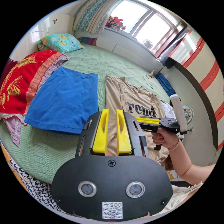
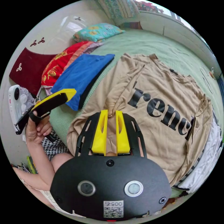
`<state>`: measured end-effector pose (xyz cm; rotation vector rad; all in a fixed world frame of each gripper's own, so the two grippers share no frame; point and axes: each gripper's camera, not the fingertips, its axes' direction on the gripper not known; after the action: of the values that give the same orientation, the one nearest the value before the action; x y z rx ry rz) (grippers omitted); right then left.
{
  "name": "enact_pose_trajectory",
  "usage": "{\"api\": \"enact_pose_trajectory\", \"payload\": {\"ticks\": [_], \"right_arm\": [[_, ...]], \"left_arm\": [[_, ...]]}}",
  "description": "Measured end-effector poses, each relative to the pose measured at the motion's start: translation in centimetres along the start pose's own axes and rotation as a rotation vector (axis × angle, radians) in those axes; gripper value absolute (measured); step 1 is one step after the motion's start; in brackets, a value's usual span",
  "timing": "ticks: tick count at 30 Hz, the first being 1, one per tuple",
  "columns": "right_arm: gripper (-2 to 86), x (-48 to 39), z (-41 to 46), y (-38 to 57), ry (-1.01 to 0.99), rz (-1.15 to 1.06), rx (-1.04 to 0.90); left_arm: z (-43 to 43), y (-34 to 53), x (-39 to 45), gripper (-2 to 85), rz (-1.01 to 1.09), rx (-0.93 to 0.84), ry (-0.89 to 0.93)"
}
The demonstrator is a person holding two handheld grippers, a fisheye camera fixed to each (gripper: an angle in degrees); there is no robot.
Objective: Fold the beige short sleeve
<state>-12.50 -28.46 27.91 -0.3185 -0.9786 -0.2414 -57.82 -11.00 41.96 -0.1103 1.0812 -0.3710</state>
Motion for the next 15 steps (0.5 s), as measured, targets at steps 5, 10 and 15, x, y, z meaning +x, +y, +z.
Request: {"api": "enact_pose_trajectory", "payload": {"ticks": [5,10,15], "right_arm": [[7.8,-1.1,-4.6,-1.2,0.082,-0.079,0.215],[10.5,-4.1,-2.0,-9.7,0.235,-0.260,0.135],[9.6,-5.6,3.3,-15.7,0.378,-0.295,0.013]], "left_arm": [[2.1,-0.2,1.5,6.9,0.060,-0.053,0.022],[4.7,-0.2,3.6,7.5,0.138,-0.136,0.043],[7.0,-0.3,4.7,8.1,0.151,-0.174,0.094]]}}
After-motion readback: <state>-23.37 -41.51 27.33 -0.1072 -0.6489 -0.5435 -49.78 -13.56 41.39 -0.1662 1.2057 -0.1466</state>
